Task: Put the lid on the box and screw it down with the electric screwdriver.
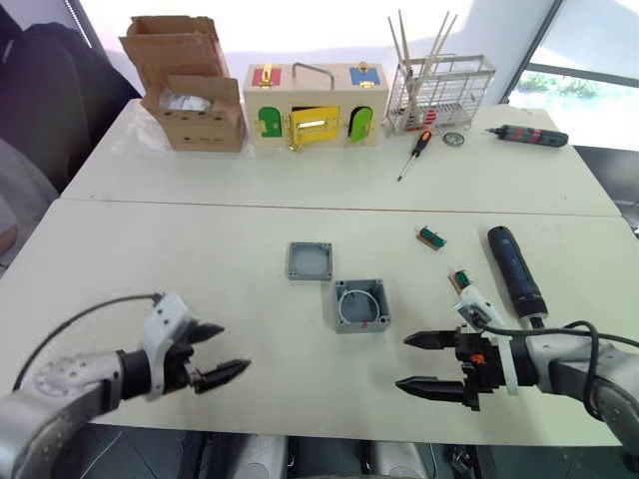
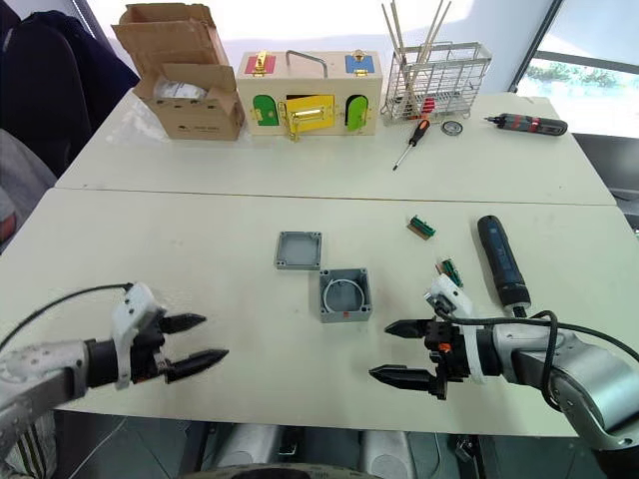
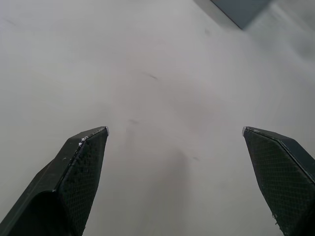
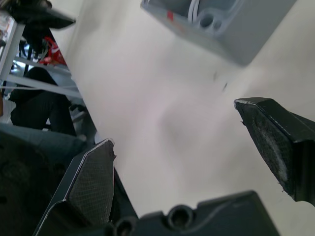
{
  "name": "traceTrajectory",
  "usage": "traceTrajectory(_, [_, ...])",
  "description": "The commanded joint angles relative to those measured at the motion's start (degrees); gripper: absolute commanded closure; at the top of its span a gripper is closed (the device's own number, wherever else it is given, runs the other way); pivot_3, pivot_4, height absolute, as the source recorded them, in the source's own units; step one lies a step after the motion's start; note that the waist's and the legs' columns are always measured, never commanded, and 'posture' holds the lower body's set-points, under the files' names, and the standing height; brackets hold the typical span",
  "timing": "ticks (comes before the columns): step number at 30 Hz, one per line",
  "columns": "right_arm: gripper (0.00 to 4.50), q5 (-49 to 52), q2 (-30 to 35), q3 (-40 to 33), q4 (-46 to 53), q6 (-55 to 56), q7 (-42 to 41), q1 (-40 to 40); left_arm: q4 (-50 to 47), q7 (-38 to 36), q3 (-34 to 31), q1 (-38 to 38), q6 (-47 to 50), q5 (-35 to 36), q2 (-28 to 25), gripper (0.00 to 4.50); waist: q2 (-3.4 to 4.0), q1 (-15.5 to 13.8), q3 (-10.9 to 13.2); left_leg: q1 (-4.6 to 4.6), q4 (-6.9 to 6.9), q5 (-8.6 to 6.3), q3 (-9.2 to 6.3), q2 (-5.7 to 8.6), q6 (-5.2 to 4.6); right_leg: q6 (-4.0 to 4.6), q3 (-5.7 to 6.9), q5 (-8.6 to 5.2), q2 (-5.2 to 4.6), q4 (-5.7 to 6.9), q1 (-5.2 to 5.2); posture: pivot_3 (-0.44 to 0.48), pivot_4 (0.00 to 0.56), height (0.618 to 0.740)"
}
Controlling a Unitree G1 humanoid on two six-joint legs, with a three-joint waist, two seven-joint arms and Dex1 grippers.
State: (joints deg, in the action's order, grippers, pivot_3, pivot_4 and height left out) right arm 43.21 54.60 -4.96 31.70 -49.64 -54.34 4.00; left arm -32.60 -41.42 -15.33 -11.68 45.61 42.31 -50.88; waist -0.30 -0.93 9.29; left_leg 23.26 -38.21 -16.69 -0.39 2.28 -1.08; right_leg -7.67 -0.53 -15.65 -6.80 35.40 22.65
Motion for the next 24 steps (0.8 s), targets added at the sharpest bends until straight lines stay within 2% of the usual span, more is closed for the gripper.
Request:
traceTrajectory(1, [0.02,2.8,1.9,-5.0,-0.5,-1.3,-0.6,-3.6,4.2,-2.7,-0.2,15.6,-0.6,0.1,-4.4,0.0,-0.04,-0.4,0.0,-0.01,-0.03,0.01,-0.03,0.04,0.01,0.0,0.03,0.0,-0.01,0.08,-0.02,0.0,0.15,0.735])
traceTrajectory(2, [0.02,3.4,2.2,-5.8,-0.9,-1.9,-0.6,-4.5,5.0,-3.7,1.2,19.5,0.2,0.3,-5.4,0.0,-0.09,-0.6,0.0,0.03,-0.08,0.03,-0.07,0.05,0.04,-0.01,0.08,0.0,0.0,0.11,0.02,0.0,0.15,0.735])
traceTrajectory(4, [0.02,3.6,2.3,-6.5,-1.6,-2.2,0.0,-7.0,5.9,-6.8,9.3,30.2,-1.3,-4.5,-7.1,0.0,-0.08,-0.7,0.0,0.04,-0.09,0.13,-0.06,0.07,0.21,-0.02,0.11,0.02,0.01,0.09,0.01,0.0,0.15,0.735])
traceTrajectory(5, [0.02,3.7,2.0,-6.4,-1.7,-2.3,0.4,-8.2,6.7,-9.8,14.0,36.1,1.1,-4.9,-8.0,0.0,-0.08,-0.6,0.0,0.03,-0.09,0.19,-0.02,0.11,0.32,-0.02,0.11,0.02,0.0,0.07,-0.01,0.0,0.15,0.735])
traceTrajectory(7, [0.02,3.8,1.1,-6.0,-1.6,-2.6,1.4,-9.9,8.4,-13.8,19.6,44.7,3.3,-4.8,-7.0,0.0,-0.11,-0.6,0.0,0.06,-0.05,0.2,0.02,0.12,0.31,-0.03,0.12,0.02,0.01,0.06,0.02,0.0,0.15,0.735])
traceTrajectory(11, [0.02,3.4,-0.4,-5.2,0.4,-2.7,3.8,-9.8,12.3,-21.3,34.0,61.5,7.3,-8.5,-0.8,0.0,-0.25,-0.3,0.1,0.18,-0.16,0.21,0.01,0.13,0.3,-0.05,0.15,0.02,0.03,0.5,0.16,0.0,0.15,0.735])
traceTrajectory(14, [0.02,2.7,-0.6,-5.6,1.2,-2.5,5.0,-8.4,14.1,-24.6,39.1,65.5,7.3,-10.9,1.7,0.0,-0.25,0.4,0.1,0.18,-0.3,0.16,0.03,0.14,0.19,-0.1,0.14,-0.01,0.03,0.63,0.14,0.0,0.15,0.735])
traceTrajectory(18, [0.02,2.3,-0.5,-9.1,2.5,-2.4,6.5,-2.6,20.4,-25.1,45.2,72.4,11.2,-13.3,9.7,0.0,-0.26,0.1,0.1,0.19,-0.41,0.02,0.0,0.06,-0.05,-0.28,0.14,-0.12,0.1,0.78,0.2,0.0,0.15,0.735])
traceTrajectory(20, [0.02,2.9,-2.2,-11.4,3.8,-2.3,8.1,1.8,21.9,-25.7,49.3,73.5,10.0,-15.6,13.7,0.0,-0.26,0.0,0.1,0.3,-0.67,-0.12,-0.12,0.08,-0.29,-0.42,0.16,-0.22,0.11,0.78,0.18,0.0,0.15,0.735])
traceTrajectory(24, [0.02,2.5,-4.7,-11.9,6.3,-1.5,10.6,6.5,20.6,-25.7,54.1,72.4,9.2,-18.4,18.1,0.0,-0.25,0.2,0.1,0.3,-0.84,-0.22,-0.1,0.14,-0.45,-0.46,0.05,-0.25,0.08,0.79,0.05,0.0,0.15,0.735])
